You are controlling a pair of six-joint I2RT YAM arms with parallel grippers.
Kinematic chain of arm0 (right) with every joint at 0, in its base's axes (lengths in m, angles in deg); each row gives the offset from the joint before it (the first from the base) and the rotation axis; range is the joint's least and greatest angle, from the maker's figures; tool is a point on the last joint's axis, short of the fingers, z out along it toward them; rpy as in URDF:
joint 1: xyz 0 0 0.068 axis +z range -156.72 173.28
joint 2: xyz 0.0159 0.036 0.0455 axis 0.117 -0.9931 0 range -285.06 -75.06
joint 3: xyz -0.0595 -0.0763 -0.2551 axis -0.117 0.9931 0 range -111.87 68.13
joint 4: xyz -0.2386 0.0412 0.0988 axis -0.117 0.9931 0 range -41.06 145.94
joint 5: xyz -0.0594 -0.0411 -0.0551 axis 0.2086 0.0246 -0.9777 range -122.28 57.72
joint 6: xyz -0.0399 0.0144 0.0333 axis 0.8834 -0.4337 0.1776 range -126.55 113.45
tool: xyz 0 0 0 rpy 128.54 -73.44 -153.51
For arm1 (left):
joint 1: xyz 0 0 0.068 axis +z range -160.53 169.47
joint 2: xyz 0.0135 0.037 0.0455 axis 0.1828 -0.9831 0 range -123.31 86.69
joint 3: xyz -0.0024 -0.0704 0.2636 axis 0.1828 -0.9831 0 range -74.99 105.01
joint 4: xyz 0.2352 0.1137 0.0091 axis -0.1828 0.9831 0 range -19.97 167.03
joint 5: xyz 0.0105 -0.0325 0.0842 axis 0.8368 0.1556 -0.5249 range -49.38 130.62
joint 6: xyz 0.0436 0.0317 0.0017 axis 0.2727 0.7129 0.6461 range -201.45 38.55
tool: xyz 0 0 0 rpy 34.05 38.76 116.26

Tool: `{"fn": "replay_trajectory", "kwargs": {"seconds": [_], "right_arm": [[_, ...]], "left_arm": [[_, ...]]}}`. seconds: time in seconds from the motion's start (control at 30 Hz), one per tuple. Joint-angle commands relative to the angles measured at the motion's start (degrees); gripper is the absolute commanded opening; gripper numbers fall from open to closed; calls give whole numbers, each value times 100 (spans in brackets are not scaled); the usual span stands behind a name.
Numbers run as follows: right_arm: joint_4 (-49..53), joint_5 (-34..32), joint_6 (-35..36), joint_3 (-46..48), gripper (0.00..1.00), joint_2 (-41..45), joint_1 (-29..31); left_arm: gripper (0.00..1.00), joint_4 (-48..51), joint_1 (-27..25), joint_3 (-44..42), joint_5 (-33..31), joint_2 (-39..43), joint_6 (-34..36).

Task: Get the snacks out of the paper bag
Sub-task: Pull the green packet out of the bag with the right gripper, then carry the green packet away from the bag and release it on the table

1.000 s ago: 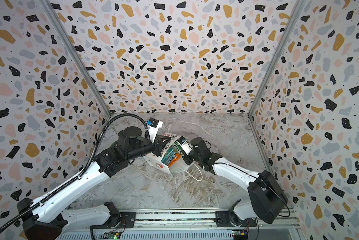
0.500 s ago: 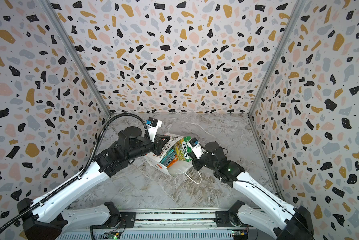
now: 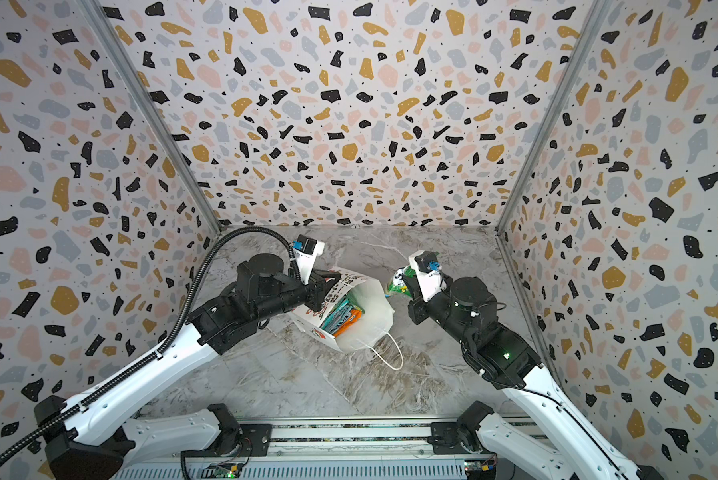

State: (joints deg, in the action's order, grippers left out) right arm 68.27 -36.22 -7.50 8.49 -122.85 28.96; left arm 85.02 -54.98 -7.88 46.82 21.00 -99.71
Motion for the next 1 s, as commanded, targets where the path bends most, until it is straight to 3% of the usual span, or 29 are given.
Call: {"fn": "replay_trajectory", "kwargs": {"seconds": [0.0, 0.13, 0.33, 0.47, 0.67, 0.97], "right_arm": [[108, -103, -56, -214, 0, -416, -643], [-328, 679, -185, -133, 0, -980, -1577], [-1245, 1609, -133, -66, 0, -2159, -2188], [-1937, 2250, -151, -233, 0, -3136, -2374], [-2102, 3579, -85, -1079, 0, -4453, -2426], [-1959, 4152, 136, -1081, 0, -5293, -2737]], "left_arm": [[0, -259, -38, -50, 75, 12, 6], [0, -272, -55, -49, 116, 12, -3], [0, -380, -73, -108, 196, 4, -68], [0, -476, -90, -146, 233, 4, -115], [0, -439, -99, -141, 202, 4, -99], [0, -435, -99, -136, 200, -84, -64]]}}
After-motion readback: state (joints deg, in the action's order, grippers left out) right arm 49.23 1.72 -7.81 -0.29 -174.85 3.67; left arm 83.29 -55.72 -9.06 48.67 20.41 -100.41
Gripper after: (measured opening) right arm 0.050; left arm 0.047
